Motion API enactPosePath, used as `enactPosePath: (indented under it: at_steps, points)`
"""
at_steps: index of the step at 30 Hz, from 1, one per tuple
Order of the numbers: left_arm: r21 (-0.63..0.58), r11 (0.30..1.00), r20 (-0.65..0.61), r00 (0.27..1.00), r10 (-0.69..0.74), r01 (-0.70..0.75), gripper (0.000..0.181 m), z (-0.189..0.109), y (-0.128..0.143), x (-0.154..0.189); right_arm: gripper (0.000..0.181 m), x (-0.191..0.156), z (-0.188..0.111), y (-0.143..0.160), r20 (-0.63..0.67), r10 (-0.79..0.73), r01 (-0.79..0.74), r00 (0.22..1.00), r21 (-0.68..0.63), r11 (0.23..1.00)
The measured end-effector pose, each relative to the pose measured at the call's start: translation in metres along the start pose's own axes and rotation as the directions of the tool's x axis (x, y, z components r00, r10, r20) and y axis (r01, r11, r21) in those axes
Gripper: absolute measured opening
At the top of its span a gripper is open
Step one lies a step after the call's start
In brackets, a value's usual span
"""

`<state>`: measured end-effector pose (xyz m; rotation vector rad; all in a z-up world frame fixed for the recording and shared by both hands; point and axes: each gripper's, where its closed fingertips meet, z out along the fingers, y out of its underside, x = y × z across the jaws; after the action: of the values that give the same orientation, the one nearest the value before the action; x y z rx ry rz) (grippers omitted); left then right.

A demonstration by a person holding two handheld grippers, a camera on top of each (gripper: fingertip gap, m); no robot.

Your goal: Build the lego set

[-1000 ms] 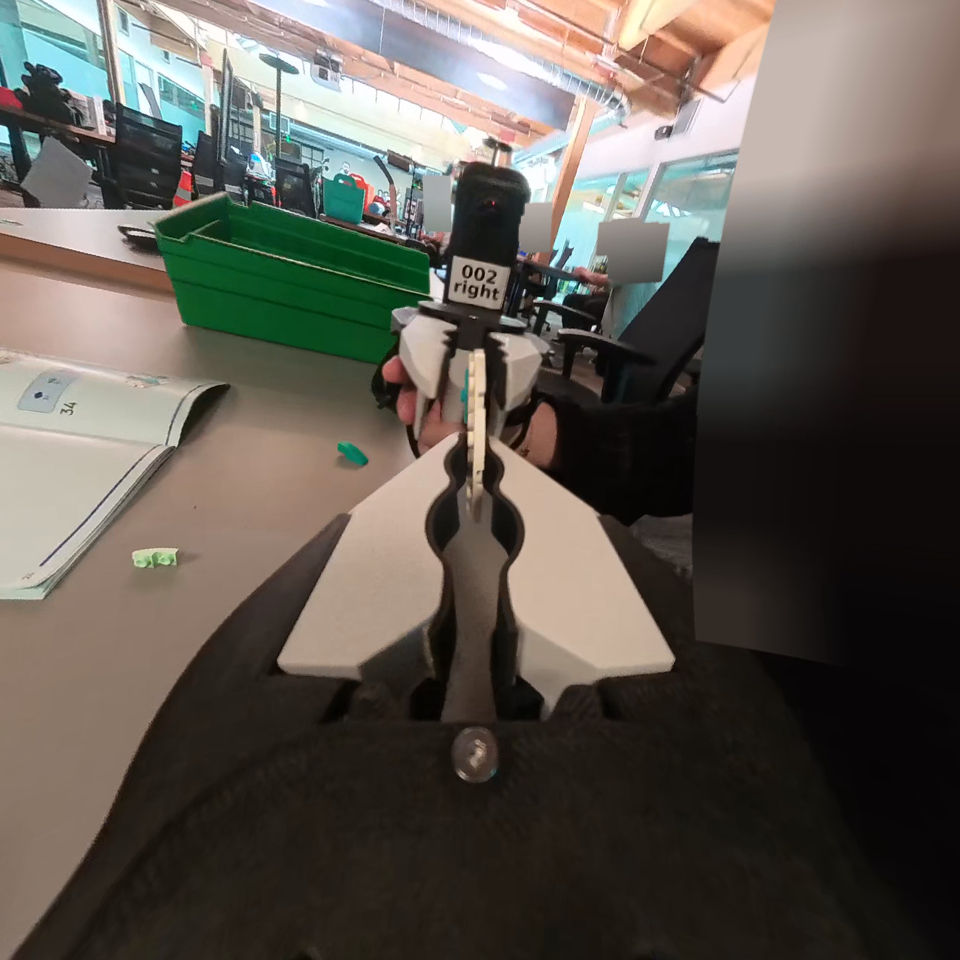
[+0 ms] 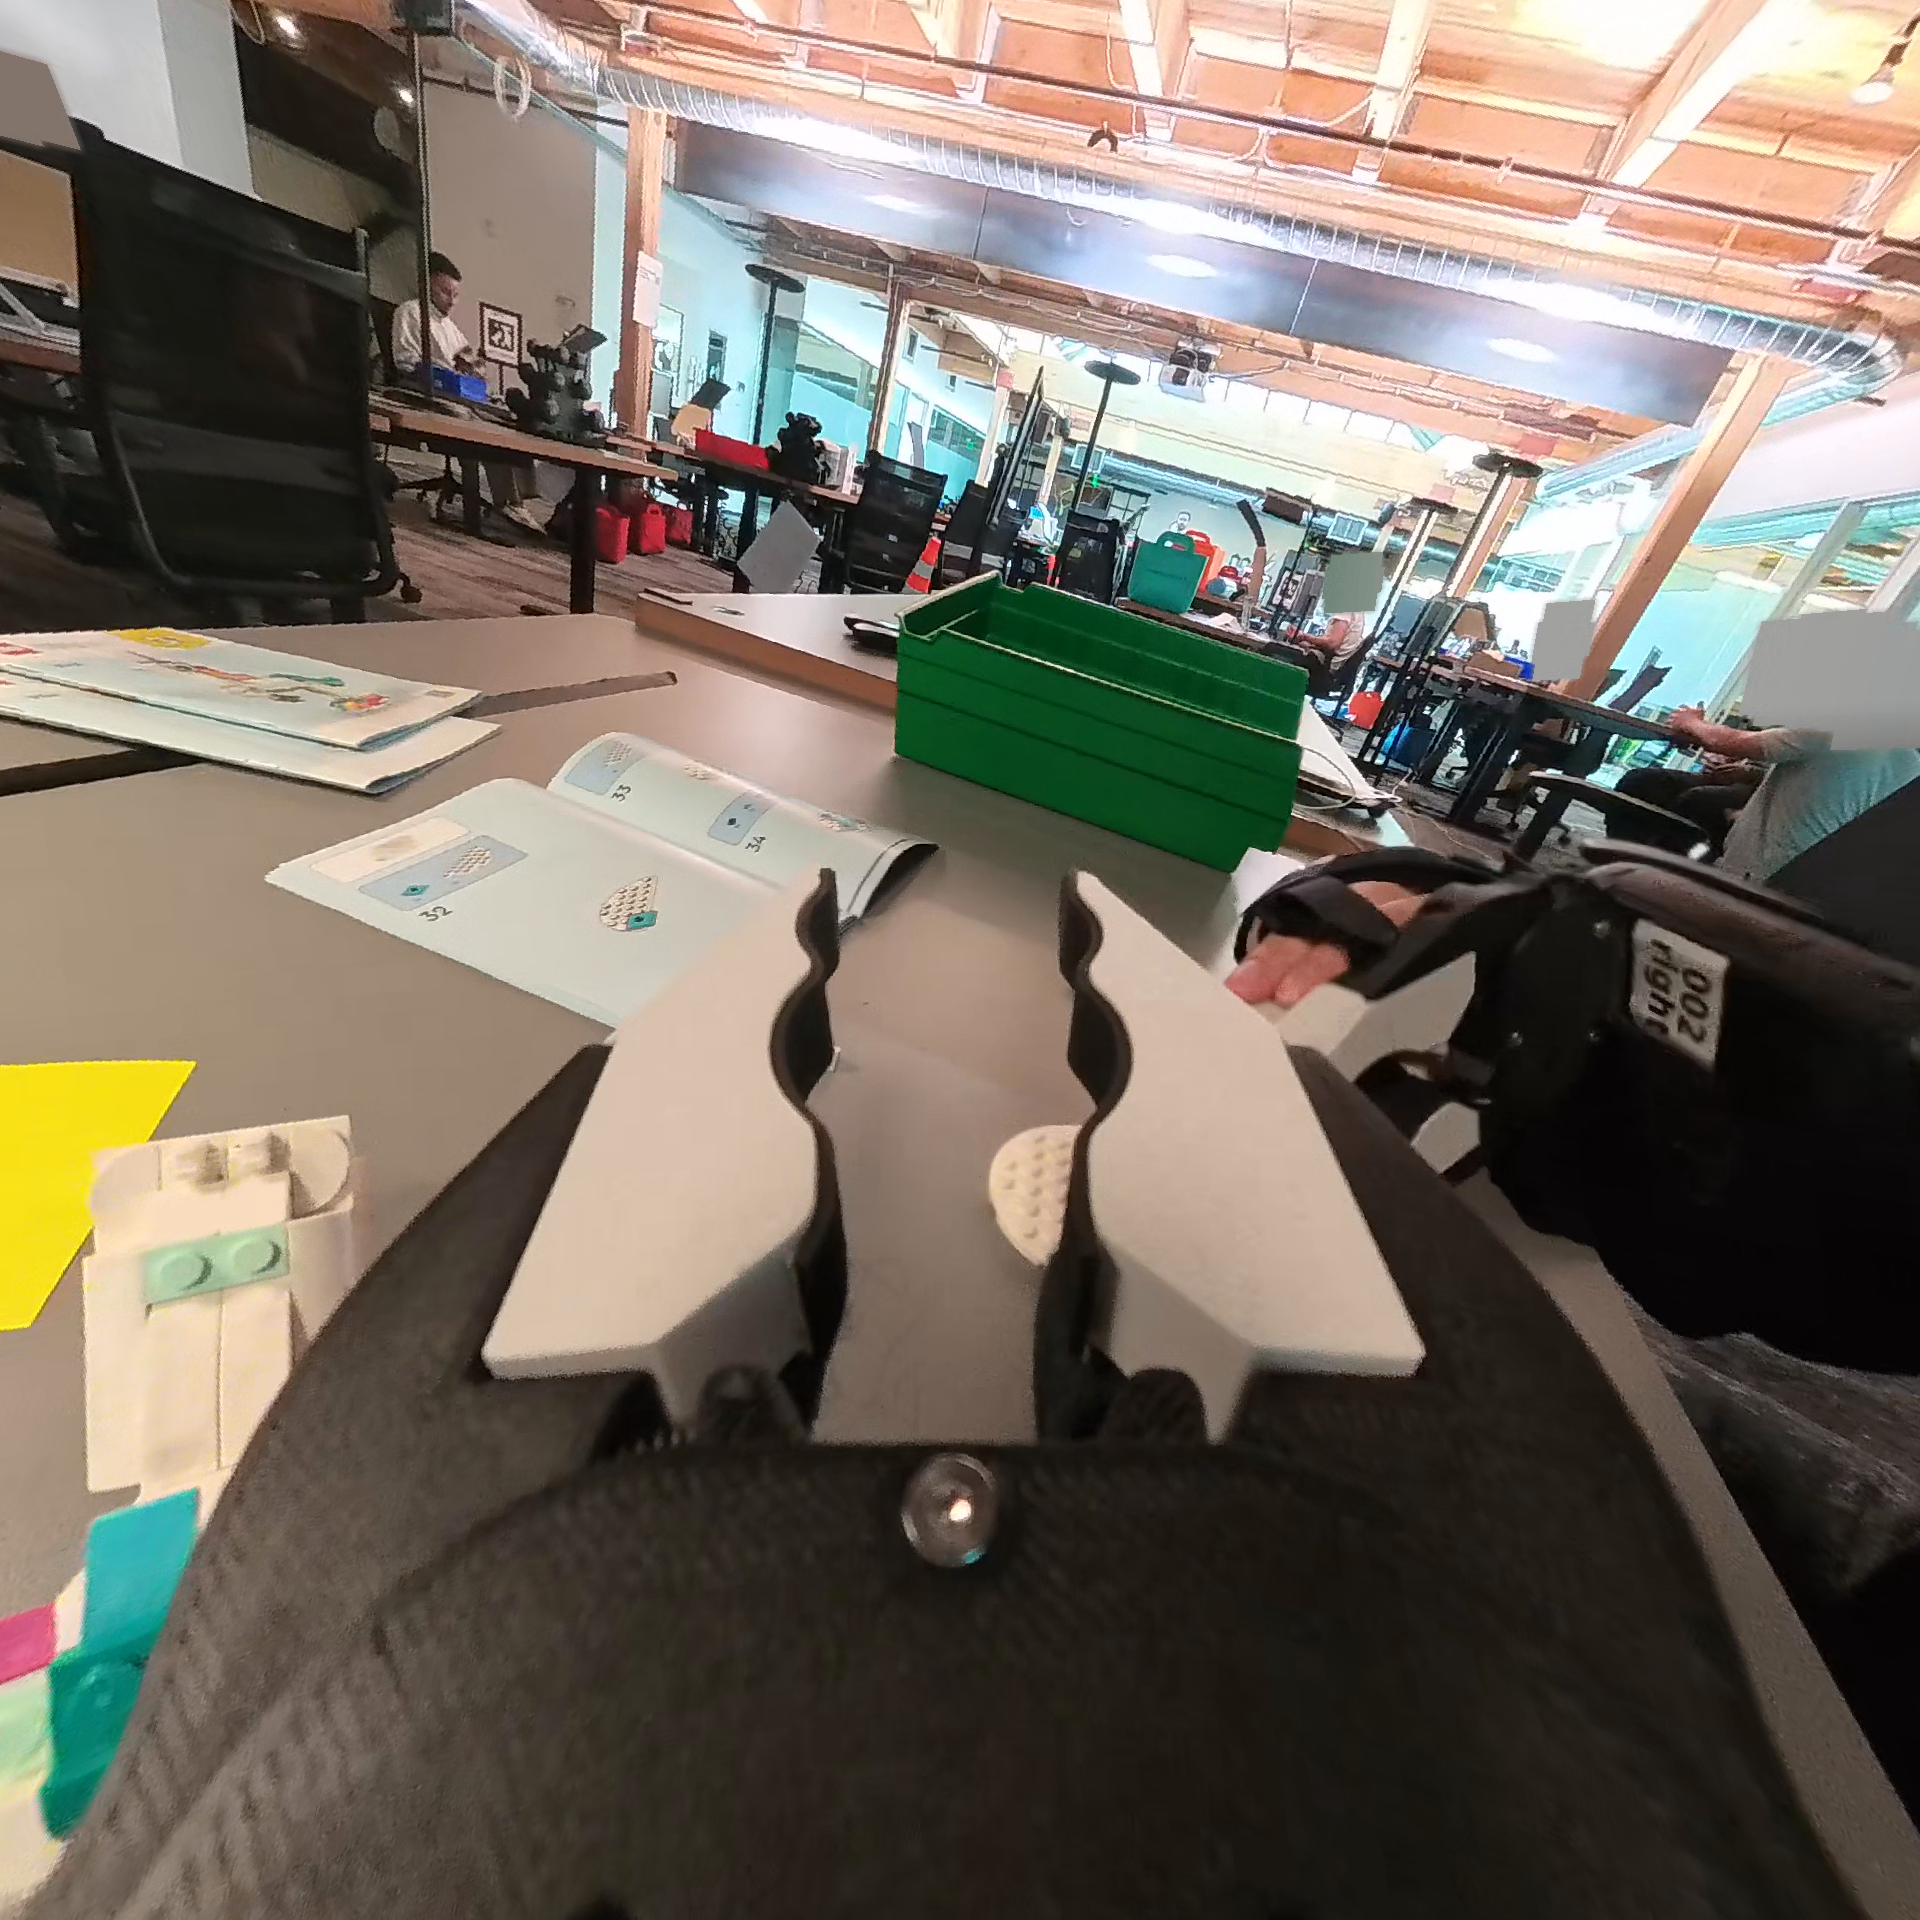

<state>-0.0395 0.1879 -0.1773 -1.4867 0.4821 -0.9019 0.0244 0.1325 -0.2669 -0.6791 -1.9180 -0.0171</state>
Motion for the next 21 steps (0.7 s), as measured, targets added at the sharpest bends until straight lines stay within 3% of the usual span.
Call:
enactPosePath:
  at_steps: [5,8,10,12,14,16,19,21]
  points:
    - [0.014,1.0,0.022,1.0,-0.002,0.002,0.041,-0.001,-0.002,-0.003,0.058,0.024,-0.017,0.018,-0.035,0.301,-0.298,0.953,0.074,0.952]
    - [0.028,1.0,0.04,0.999,0.001,-0.002,0.041,-0.003,-0.003,-0.005,0.061,0.059,-0.046,0.02,-0.098,0.515,-0.471,0.852,0.286,0.834]
    - [0.037,0.999,0.043,0.999,-0.001,-0.001,0.041,-0.003,-0.004,-0.005,0.061,0.077,-0.067,0.022,-0.119,0.604,-0.514,0.788,0.414,0.751]
    - [0.041,0.999,0.05,0.999,0.0,-0.002,0.041,-0.003,-0.004,-0.005,0.061,0.092,-0.083,0.033,-0.197,0.653,-0.514,0.731,0.471,0.717]
    - [0.051,0.998,0.063,0.998,0.018,-0.021,0.041,-0.003,-0.006,-0.004,0.059,0.113,-0.103,0.048,-0.339,0.698,-0.481,0.631,0.535,0.695]
    - [0.067,0.996,0.09,0.995,0.053,-0.059,0.041,-0.003,-0.008,-0.004,0.057,0.131,-0.127,0.071,-0.509,0.711,-0.439,0.485,0.562,0.701]
    - [0.091,0.985,0.145,0.981,0.13,-0.144,0.041,-0.004,-0.014,-0.005,0.041,0.14,-0.156,0.109,-0.665,0.699,-0.448,0.261,0.558,0.698]
    - [0.096,0.973,0.19,0.963,0.19,-0.211,0.041,-0.006,-0.018,-0.006,0.038,0.139,-0.159,0.129,-0.712,0.674,-0.493,0.195,0.523,0.695]
